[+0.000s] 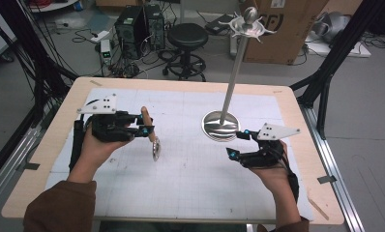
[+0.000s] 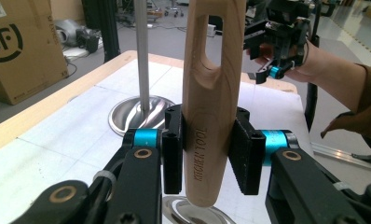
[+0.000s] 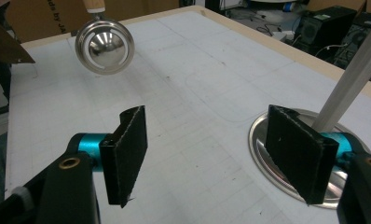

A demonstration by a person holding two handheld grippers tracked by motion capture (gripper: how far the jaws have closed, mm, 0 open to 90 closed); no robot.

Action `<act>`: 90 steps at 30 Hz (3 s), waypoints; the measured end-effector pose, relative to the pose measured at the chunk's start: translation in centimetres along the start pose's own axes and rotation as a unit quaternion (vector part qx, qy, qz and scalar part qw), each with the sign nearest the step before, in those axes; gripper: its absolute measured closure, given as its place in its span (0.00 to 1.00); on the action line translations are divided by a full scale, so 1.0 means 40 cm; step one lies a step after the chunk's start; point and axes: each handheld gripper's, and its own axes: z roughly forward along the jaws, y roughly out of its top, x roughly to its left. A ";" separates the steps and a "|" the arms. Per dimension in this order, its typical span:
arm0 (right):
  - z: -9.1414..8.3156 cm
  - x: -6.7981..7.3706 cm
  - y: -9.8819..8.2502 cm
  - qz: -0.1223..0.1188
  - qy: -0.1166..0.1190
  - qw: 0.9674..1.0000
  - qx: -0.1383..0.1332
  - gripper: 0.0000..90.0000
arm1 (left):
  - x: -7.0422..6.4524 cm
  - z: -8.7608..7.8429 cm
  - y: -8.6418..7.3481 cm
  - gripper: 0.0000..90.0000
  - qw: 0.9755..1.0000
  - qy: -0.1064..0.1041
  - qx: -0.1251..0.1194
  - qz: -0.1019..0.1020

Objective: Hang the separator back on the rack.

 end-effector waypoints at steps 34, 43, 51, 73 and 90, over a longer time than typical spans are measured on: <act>-0.003 0.000 -0.003 0.003 0.009 1.000 -0.003 0.31 | 0.081 0.146 0.253 0.76 0.999 -0.009 0.048 0.019; -0.002 0.003 -0.003 0.004 0.010 1.000 -0.002 0.31 | 0.117 0.170 0.292 0.76 0.999 -0.012 0.045 0.018; -0.009 -0.003 -0.012 0.013 0.008 1.000 -0.004 0.31 | 0.145 0.181 0.330 0.76 0.999 -0.022 0.043 0.019; -0.018 -0.009 -0.020 0.018 0.006 1.000 -0.009 0.31 | 0.178 0.249 0.381 0.76 1.000 -0.018 0.011 0.018; -0.013 -0.007 -0.018 0.015 0.007 1.000 -0.007 0.31 | 0.167 0.230 0.404 0.76 1.000 -0.004 -0.026 0.016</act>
